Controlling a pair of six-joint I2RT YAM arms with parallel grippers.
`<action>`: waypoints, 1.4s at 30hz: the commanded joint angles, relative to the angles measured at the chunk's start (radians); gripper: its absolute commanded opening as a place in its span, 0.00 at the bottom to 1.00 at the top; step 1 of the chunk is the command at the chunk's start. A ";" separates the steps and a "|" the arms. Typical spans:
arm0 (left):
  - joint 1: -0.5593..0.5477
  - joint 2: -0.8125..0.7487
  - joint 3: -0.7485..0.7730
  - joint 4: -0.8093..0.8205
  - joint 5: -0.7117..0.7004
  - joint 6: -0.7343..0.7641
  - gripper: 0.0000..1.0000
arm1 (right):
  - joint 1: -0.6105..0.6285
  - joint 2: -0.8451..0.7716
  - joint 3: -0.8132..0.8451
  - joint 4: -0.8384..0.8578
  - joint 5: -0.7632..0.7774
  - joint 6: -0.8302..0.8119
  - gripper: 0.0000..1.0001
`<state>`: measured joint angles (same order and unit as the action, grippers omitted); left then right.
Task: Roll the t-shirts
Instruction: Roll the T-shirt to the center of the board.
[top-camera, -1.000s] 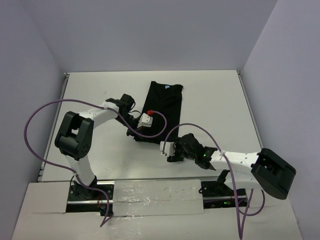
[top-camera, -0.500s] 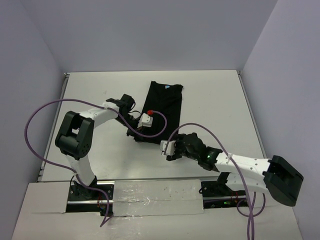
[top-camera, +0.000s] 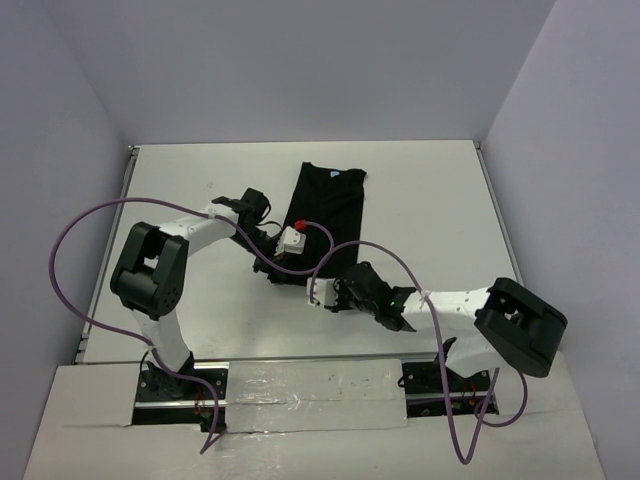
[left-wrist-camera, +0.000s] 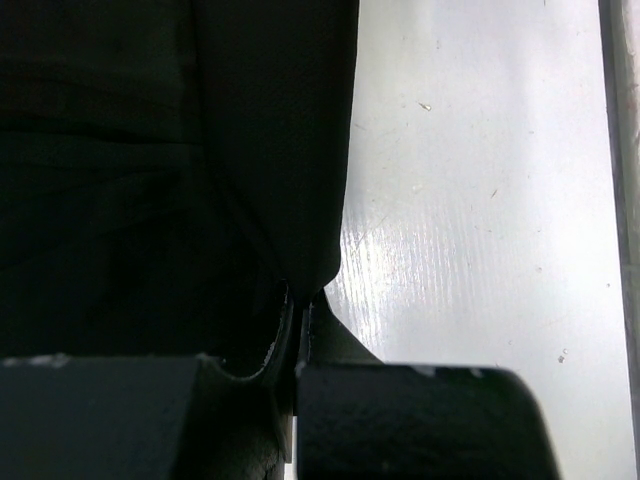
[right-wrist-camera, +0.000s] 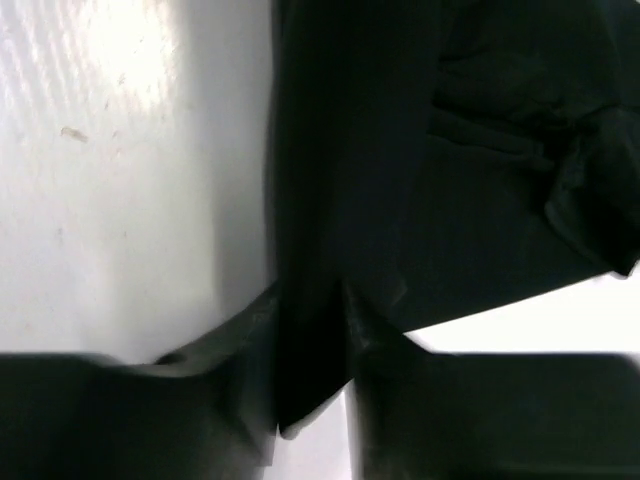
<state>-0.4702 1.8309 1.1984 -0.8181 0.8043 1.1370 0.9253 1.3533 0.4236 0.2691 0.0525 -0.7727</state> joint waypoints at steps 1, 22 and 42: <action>-0.001 -0.002 0.016 -0.026 0.038 0.004 0.00 | 0.006 0.001 0.047 0.022 0.018 0.018 0.30; 0.007 0.149 0.154 -0.371 0.130 -0.235 0.07 | -0.166 -0.028 0.199 -0.497 -0.482 0.201 0.02; 0.068 0.162 0.208 -0.021 -0.065 -0.634 0.68 | -0.321 0.259 0.423 -0.648 -0.569 0.208 0.04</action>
<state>-0.4095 2.0556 1.3880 -0.9512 0.8299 0.5690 0.6151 1.5795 0.8062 -0.3344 -0.5213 -0.5690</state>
